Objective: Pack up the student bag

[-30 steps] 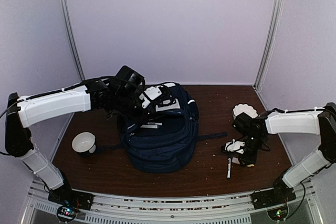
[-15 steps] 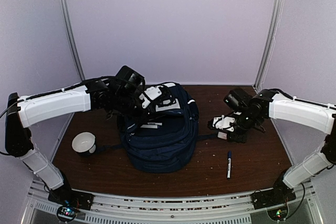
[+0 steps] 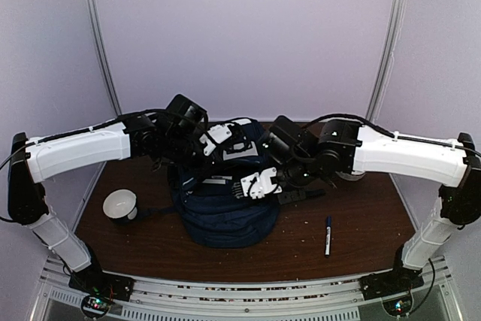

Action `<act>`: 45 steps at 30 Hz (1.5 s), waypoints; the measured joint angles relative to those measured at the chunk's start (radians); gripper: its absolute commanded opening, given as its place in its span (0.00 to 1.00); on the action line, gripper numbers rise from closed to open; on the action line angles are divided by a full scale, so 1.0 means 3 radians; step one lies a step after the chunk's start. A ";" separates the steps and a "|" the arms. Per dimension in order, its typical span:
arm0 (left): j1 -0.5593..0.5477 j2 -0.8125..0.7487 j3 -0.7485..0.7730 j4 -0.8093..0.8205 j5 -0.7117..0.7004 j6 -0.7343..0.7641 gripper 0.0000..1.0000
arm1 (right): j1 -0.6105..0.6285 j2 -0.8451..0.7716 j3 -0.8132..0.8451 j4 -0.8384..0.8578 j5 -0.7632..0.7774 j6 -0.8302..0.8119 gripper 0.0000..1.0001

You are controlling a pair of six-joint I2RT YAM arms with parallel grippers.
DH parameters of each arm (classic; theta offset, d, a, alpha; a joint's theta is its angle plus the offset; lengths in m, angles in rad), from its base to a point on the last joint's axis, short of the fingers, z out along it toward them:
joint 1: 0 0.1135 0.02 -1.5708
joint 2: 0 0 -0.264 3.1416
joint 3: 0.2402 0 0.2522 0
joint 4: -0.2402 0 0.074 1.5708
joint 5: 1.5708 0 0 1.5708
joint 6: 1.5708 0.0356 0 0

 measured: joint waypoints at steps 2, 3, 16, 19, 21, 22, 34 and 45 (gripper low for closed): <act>0.0000 0.0009 0.0000 0.0000 0.0033 -0.0011 0.00 | 0.0141 0.0125 0.0163 0.0075 0.0056 -0.0055 0.08; 0.0001 0.0014 0.0000 0.0000 0.0055 -0.0022 0.00 | 0.0211 0.0191 0.0216 0.0136 0.0098 -0.0092 0.08; 0.0004 0.0017 0.0000 -0.0009 0.0182 -0.0085 0.00 | 0.0458 0.0776 0.0141 0.1160 0.0853 -0.0512 0.10; 0.0004 0.0017 0.0000 -0.0011 0.0196 -0.0088 0.00 | 0.0458 0.0791 0.0100 0.1405 0.0968 -0.0599 0.13; 0.0004 0.0017 0.0000 -0.0015 0.0202 -0.0089 0.00 | 0.0458 0.0810 0.0037 0.1575 0.1040 -0.0652 0.22; 0.0004 0.0017 0.0001 -0.0017 0.0203 -0.0090 0.00 | 0.0458 0.0828 0.0001 0.1651 0.1074 -0.0676 0.28; 0.0004 0.0017 0.0001 -0.0019 0.0206 -0.0094 0.00 | 0.0474 0.0913 -0.0140 0.1882 0.1208 -0.0585 0.47; 0.0004 0.0017 0.0001 -0.0019 0.0205 -0.0094 0.00 | 0.0543 0.0479 -0.0046 0.1141 0.0729 0.0020 0.22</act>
